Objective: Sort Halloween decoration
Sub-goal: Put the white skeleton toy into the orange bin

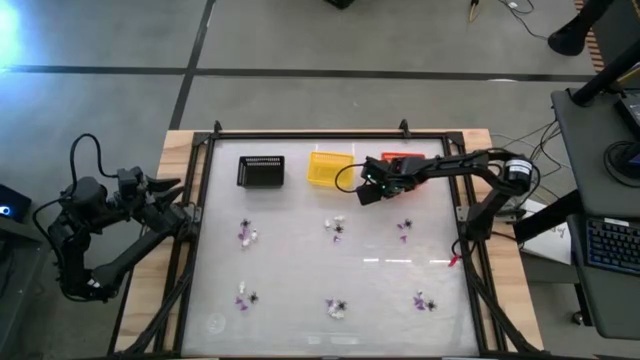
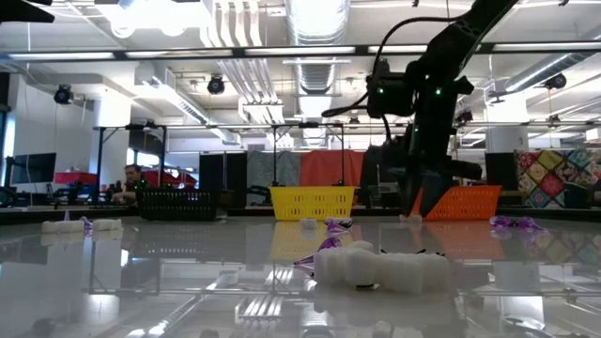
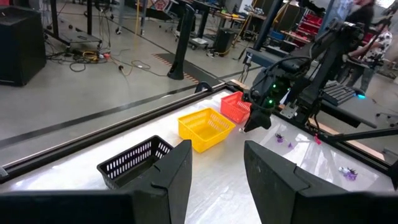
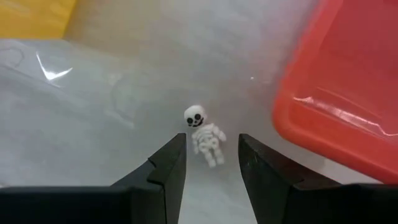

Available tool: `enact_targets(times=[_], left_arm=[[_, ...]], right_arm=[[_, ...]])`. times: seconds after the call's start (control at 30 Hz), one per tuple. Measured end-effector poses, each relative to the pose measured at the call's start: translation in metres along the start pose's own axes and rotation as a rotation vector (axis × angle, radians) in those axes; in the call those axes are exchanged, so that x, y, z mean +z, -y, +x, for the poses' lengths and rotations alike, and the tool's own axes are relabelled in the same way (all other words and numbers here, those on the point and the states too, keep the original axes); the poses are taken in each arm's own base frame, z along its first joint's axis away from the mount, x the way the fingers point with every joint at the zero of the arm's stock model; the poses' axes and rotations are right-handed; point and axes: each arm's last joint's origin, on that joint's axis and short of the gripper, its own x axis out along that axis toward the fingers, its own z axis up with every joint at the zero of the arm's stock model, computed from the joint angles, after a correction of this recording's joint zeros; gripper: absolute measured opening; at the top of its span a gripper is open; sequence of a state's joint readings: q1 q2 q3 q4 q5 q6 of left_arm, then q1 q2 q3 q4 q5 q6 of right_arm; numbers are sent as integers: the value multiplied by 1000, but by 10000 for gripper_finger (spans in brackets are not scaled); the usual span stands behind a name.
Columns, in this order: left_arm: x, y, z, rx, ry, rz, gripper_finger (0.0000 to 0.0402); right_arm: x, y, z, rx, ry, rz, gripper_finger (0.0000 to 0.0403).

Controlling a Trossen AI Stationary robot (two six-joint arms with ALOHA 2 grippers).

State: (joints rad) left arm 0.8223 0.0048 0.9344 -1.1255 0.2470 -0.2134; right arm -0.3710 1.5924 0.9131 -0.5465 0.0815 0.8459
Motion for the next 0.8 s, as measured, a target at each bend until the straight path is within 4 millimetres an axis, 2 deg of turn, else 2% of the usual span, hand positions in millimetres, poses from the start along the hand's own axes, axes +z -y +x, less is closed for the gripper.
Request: enact_targets(times=[0.47,0.57,0.7,0.8], left_arm=[[0,0,0,1,0,18,130],[0,0,0,1,0,18,130],[0,0,0,0,0,18,130],[0,0,0,1,0,18,130]], right_arm=[[0,-1,12,-15,-21,-8,130],[0,-1,12,-12,-25,-10,98],[-1,-1,12,-13,-34,-27,34],[-1,-1,12,-1,-49,-32,18]])
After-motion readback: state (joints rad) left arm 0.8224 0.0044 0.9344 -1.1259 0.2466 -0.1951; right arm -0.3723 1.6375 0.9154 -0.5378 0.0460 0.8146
